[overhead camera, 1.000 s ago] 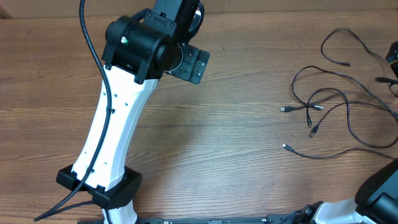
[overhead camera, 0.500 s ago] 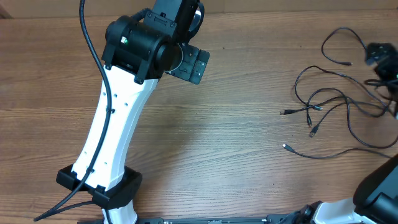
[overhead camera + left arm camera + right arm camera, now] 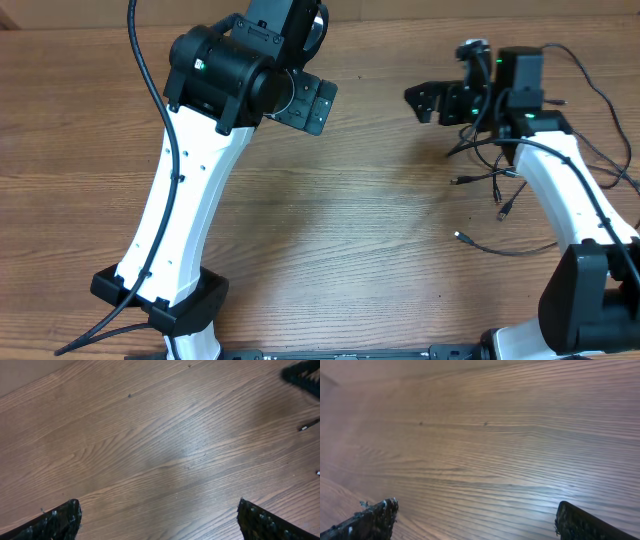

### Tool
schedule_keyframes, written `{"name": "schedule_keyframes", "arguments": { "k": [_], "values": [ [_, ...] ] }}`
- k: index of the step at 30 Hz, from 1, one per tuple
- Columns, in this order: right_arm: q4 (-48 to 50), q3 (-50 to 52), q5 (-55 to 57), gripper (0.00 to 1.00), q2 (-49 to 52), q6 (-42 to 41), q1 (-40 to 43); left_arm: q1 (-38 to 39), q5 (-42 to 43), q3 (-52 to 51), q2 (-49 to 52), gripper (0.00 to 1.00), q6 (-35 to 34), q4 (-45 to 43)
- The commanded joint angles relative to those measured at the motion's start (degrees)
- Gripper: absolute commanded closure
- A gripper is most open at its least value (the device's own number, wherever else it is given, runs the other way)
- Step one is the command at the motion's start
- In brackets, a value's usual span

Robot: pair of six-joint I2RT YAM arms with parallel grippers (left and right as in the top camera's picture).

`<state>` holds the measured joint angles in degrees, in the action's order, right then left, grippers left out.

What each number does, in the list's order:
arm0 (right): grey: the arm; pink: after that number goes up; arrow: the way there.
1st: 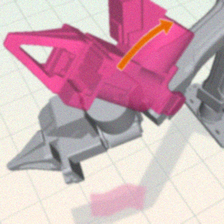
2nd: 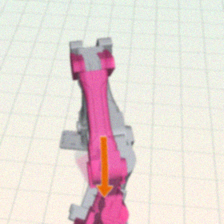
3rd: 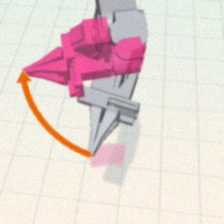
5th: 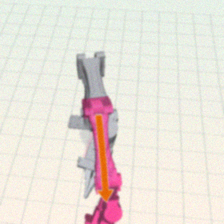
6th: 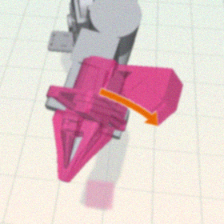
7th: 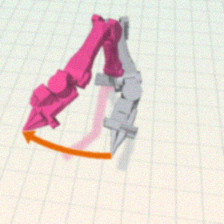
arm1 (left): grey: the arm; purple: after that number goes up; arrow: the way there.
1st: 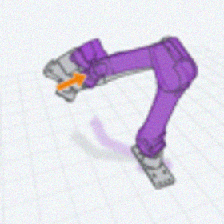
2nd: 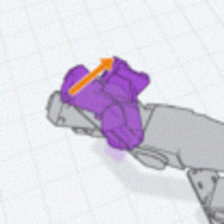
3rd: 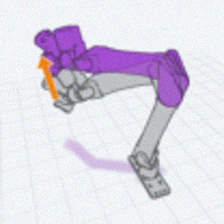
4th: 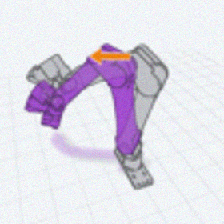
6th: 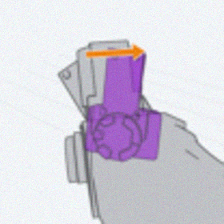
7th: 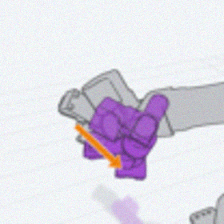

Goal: Untangle cables

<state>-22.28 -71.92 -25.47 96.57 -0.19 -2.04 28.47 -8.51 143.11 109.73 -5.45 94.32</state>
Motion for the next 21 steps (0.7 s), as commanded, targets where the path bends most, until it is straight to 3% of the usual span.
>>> {"name": "schedule_keyframes", "arguments": {
  "k": [1, 21],
  "values": [
    [-0.8, -0.2, 2.7, 0.00, -1.3, 0.7, -2.1, 0.0, 0.7, -0.2, -0.3, 0.00, 0.3, -0.1],
    [-0.8, -0.2, 2.7, 0.00, -1.3, 0.7, -2.7, 0.0, 0.7, -0.2, -0.3, 0.00, 0.3, -0.1]
  ]
}}
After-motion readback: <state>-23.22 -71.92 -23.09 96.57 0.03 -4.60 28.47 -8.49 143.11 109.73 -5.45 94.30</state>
